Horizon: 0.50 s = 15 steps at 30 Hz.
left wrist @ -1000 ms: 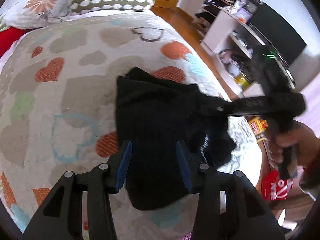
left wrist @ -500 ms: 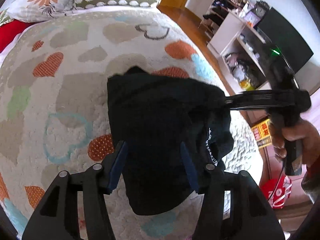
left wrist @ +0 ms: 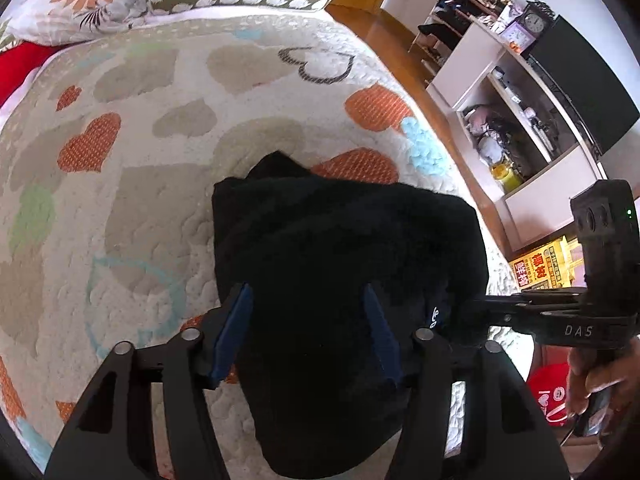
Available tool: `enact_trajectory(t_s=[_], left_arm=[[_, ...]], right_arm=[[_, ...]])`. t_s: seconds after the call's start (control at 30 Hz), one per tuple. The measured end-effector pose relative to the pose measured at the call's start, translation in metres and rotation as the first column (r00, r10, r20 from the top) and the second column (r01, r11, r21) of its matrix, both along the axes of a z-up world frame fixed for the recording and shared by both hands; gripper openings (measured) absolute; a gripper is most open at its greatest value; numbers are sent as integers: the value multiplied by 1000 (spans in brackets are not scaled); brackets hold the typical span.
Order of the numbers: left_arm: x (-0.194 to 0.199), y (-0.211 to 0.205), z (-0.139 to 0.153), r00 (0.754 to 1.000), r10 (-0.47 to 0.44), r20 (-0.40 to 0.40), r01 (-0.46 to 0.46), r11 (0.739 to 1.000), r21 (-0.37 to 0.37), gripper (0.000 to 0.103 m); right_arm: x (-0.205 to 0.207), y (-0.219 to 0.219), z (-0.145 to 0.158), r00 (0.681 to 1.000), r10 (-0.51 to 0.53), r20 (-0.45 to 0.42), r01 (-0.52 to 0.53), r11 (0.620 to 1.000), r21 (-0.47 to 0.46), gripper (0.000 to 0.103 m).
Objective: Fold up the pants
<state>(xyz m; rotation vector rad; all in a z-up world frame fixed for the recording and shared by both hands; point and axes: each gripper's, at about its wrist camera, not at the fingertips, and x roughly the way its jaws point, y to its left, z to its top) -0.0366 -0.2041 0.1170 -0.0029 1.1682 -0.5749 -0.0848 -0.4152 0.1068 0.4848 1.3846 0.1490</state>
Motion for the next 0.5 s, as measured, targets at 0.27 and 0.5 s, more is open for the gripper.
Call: enact_trajectory(t_s=[0.27, 0.5], left_arm=[[0, -15, -23, 999, 6, -43, -1, 995, 103, 78], [10, -2, -14, 993, 67, -99, -55, 992, 112, 78]], right_arm=[[8, 6, 0, 999, 22, -25, -24, 997, -80, 19], [30, 26, 44, 994, 55, 98, -49, 996, -71, 34]])
